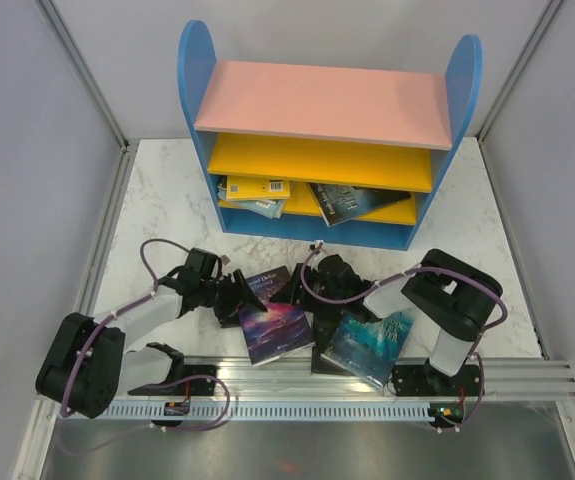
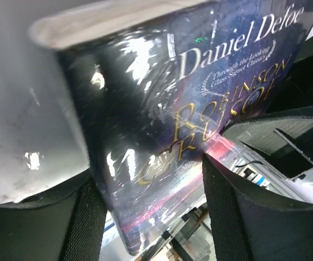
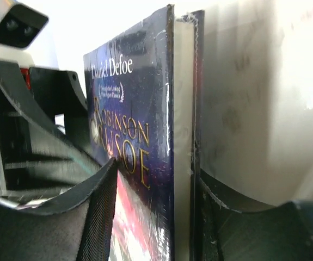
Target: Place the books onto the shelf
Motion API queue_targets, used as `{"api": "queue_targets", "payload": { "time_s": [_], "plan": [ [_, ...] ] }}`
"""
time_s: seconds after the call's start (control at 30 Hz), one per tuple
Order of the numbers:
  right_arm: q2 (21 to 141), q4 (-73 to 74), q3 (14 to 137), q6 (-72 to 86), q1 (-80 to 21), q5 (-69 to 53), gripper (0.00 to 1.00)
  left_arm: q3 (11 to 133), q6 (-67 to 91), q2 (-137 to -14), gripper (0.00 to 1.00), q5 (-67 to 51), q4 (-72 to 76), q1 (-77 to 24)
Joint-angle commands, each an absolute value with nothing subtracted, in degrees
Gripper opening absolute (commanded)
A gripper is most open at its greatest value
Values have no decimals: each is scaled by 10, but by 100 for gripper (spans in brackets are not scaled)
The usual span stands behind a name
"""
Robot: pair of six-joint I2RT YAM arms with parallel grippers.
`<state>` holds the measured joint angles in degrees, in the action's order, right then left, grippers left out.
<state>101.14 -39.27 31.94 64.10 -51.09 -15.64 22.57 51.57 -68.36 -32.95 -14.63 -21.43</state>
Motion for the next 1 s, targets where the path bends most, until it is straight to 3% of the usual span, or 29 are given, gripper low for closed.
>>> {"api": "queue_targets", "payload": {
  "time_s": [0.0, 0.17, 0.33, 0.43, 0.5, 0.63, 0.8, 0.97],
  "plan": [
    [985, -398, 263, 654, -542, -216, 39, 294, 514, -651, 49, -332, -102, -217],
    [931, -537, 226, 707, -542, -310, 29, 321, 492, -656, 50, -380, -110, -217],
    [851, -530, 236, 723, -545, -369, 22, 344, 470, -662, 54, -409, -134, -217],
    [789, -491, 234, 718, -545, -346, 14, 344, 480, -659, 54, -427, -134, -218],
    [747, -473, 233, 715, -545, -310, 0, 339, 485, -650, 55, -431, -134, -218],
    [676, -461, 221, 736, -546, -241, 0, 320, 502, -611, 57, -431, -139, -219],
    [572, -430, 193, 751, -546, -214, 0, 366, 481, -547, 61, -400, -246, -219],
    [426, -256, 167, 726, -547, -148, 0, 447, 438, -535, 62, -354, -362, -218]
  ]
}}
